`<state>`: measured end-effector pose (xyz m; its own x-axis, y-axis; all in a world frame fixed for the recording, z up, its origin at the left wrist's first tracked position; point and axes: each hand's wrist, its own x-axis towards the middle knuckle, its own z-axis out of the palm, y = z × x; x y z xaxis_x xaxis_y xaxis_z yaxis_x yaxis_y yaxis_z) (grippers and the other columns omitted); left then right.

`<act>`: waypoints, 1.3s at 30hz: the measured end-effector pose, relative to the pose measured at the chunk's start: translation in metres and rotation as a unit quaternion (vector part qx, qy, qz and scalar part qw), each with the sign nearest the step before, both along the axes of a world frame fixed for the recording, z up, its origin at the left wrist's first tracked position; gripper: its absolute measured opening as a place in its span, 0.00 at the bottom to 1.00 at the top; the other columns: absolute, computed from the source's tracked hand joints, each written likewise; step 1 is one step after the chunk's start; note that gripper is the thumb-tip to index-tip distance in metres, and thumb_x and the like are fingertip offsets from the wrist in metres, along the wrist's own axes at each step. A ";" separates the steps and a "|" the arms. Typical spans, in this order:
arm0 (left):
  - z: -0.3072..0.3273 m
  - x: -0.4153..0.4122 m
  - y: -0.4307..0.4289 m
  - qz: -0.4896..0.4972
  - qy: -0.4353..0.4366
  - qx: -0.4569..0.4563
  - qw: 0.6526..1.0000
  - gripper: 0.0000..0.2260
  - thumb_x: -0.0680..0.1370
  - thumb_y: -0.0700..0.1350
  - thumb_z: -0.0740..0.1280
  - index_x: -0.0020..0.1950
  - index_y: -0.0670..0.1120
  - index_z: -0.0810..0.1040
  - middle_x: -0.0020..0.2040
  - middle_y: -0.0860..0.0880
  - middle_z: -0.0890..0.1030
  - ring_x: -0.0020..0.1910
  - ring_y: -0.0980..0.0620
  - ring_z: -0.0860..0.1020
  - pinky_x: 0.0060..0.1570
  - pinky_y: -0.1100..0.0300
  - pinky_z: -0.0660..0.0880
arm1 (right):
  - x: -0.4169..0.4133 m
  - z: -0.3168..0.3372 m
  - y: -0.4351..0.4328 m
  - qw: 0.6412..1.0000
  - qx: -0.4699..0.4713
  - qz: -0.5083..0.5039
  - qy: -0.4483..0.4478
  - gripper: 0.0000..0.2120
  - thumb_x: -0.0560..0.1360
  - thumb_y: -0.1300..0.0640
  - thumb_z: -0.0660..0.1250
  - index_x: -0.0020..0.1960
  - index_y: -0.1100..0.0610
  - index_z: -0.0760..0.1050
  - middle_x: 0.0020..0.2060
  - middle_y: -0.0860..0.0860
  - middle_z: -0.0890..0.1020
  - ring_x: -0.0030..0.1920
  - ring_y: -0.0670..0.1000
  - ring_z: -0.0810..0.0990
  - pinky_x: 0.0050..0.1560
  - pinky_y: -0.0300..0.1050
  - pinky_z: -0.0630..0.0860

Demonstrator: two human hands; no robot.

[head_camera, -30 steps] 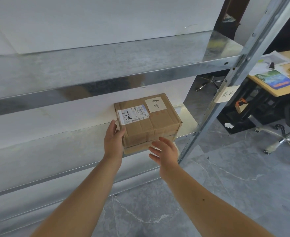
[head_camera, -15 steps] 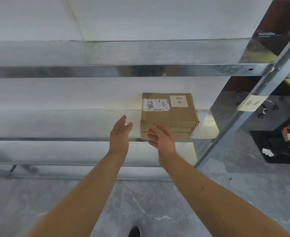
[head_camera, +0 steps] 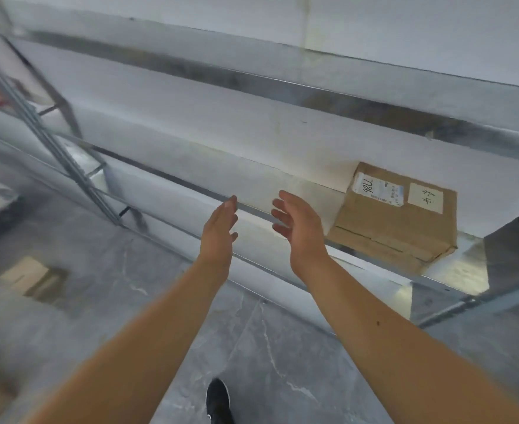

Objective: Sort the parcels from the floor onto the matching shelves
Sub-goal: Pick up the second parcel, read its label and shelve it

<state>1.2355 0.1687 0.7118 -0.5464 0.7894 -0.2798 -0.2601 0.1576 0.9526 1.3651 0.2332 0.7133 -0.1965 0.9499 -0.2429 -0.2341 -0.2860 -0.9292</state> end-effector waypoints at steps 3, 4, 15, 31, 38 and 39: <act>-0.003 -0.040 -0.019 0.062 -0.011 -0.002 0.998 0.18 0.87 0.57 0.61 0.75 0.53 0.78 0.72 0.53 0.79 0.73 0.51 0.77 0.75 0.48 0.72 | -0.045 -0.002 -0.012 0.998 -0.003 0.067 -0.009 0.07 0.84 0.50 0.67 0.60 0.49 0.81 0.59 0.51 0.86 0.61 0.54 0.85 0.63 0.54 0.82; -0.003 -0.055 -0.027 0.078 -0.011 -0.004 0.997 0.19 0.87 0.57 0.62 0.75 0.53 0.78 0.73 0.53 0.79 0.73 0.50 0.77 0.75 0.48 0.72 | -0.061 -0.003 -0.016 0.996 -0.004 0.086 -0.013 0.08 0.84 0.49 0.67 0.61 0.49 0.81 0.59 0.51 0.86 0.61 0.53 0.86 0.65 0.55 0.82; -0.011 -0.235 -0.096 0.170 0.020 -0.013 0.985 0.30 0.81 0.65 0.62 0.80 0.52 0.73 0.75 0.54 0.77 0.74 0.52 0.75 0.70 0.51 0.72 | -0.268 -0.001 -0.057 0.974 -0.014 0.228 -0.008 0.09 0.84 0.50 0.66 0.61 0.49 0.81 0.60 0.50 0.86 0.62 0.54 0.85 0.67 0.58 0.80; -0.022 -0.433 -0.167 0.313 -0.005 0.009 0.950 0.23 0.86 0.58 0.61 0.80 0.53 0.72 0.78 0.51 0.75 0.76 0.48 0.73 0.75 0.46 0.69 | -0.496 -0.008 -0.106 0.936 -0.024 0.351 -0.004 0.08 0.85 0.52 0.63 0.60 0.50 0.80 0.58 0.51 0.86 0.62 0.55 0.85 0.65 0.57 0.79; -0.027 -0.510 -0.158 0.378 0.009 -0.012 0.926 0.21 0.88 0.55 0.59 0.80 0.52 0.73 0.76 0.50 0.76 0.75 0.48 0.74 0.76 0.45 0.69 | -0.589 -0.021 -0.088 0.914 -0.020 0.405 -0.017 0.15 0.86 0.50 0.63 0.69 0.54 0.79 0.59 0.50 0.86 0.61 0.52 0.85 0.64 0.54 0.78; -0.027 -0.523 -0.154 0.389 0.014 -0.015 0.921 0.20 0.88 0.54 0.60 0.79 0.52 0.73 0.75 0.51 0.77 0.74 0.49 0.75 0.76 0.47 0.70 | -0.604 -0.022 -0.083 0.910 -0.019 0.413 -0.017 0.15 0.86 0.50 0.63 0.68 0.53 0.79 0.59 0.49 0.86 0.62 0.52 0.85 0.64 0.53 0.78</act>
